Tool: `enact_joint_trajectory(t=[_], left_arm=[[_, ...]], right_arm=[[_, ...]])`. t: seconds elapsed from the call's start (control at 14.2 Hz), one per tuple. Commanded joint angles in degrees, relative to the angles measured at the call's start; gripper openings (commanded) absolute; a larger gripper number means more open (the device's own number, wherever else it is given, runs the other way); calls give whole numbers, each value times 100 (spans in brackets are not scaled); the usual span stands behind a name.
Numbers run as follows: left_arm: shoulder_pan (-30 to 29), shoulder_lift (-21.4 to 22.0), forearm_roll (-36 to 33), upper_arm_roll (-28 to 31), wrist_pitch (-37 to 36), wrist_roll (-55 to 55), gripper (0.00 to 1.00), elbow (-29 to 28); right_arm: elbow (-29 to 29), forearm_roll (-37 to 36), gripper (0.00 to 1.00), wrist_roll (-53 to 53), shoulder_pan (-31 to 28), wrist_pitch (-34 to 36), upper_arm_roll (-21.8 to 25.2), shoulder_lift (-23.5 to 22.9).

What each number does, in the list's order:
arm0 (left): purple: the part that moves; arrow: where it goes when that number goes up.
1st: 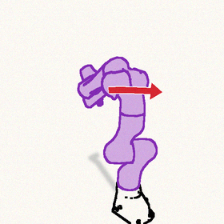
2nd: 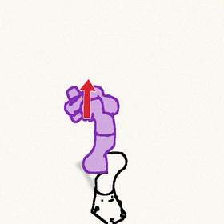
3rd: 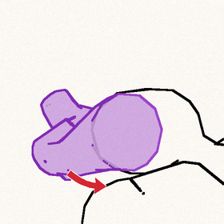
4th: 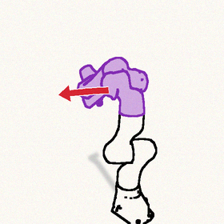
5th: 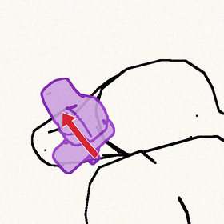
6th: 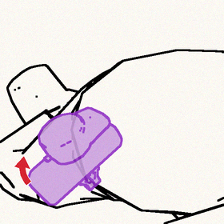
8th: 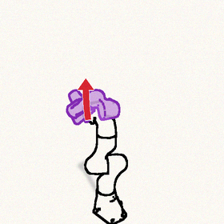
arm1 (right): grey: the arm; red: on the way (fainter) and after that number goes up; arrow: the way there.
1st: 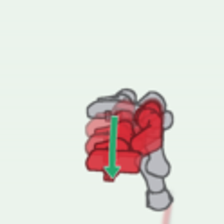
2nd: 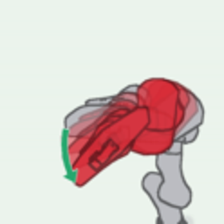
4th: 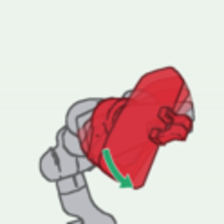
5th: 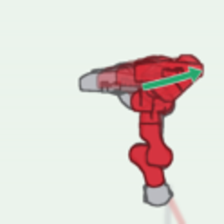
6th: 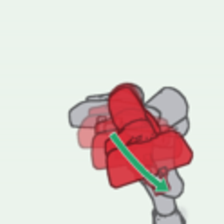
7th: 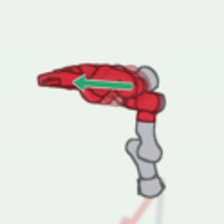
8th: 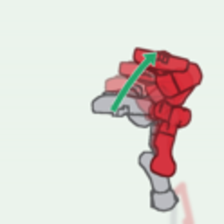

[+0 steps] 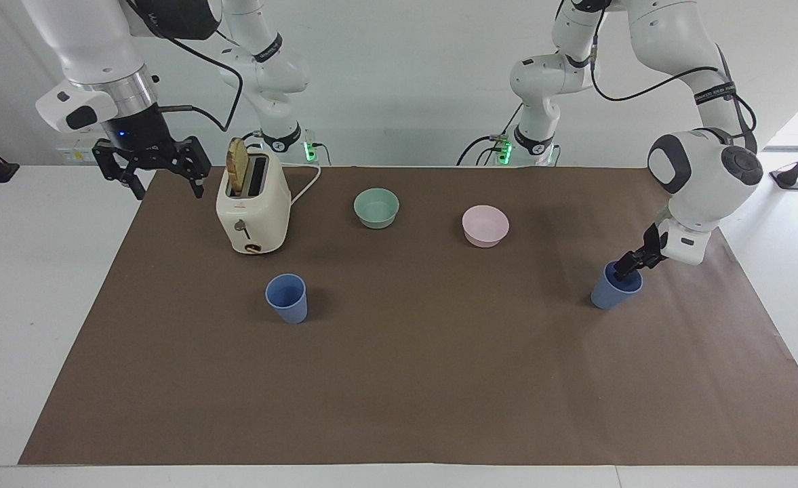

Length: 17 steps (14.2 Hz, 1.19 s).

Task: Stack blue cups with both arms
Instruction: 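Reach the left gripper to the nearby blue cup and grasp it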

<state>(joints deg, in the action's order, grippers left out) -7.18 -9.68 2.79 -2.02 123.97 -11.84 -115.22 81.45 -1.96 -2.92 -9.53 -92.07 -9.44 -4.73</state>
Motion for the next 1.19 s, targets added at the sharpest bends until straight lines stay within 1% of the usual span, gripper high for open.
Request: enact_joint_trajectory(t=[0.0,0.07,0.28,0.42,0.56,0.7,0.84,0.98,1.12], left_arm=[[68,19,-41,53,128,-21,5,-71],[68,10,-42,53,128,-3,0,-62],[68,-33,-59,44,136,32,0,34],[129,-156,-59,9,58,207,0,375],[173,-52,-42,9,-108,182,0,561],[182,177,-33,-9,-660,103,0,902],[260,221,-33,-70,-1529,-2,0,1517],[532,221,-24,-149,-1823,-571,0,1879],[971,221,-33,-246,-1745,-1431,0,1889]], right_arm=[[90,29,100,-112,-66,40,-49,104],[90,29,100,-112,-66,40,-49,104],[90,29,100,-112,-66,40,-49,104],[90,29,100,-112,-66,40,-49,104],[90,29,100,-112,-66,40,-49,104],[90,29,100,-112,-66,40,-49,104],[90,29,100,-112,-66,40,-49,104],[90,29,100,-112,-66,40,-49,104],[90,29,100,-112,-66,40,-49,104]])
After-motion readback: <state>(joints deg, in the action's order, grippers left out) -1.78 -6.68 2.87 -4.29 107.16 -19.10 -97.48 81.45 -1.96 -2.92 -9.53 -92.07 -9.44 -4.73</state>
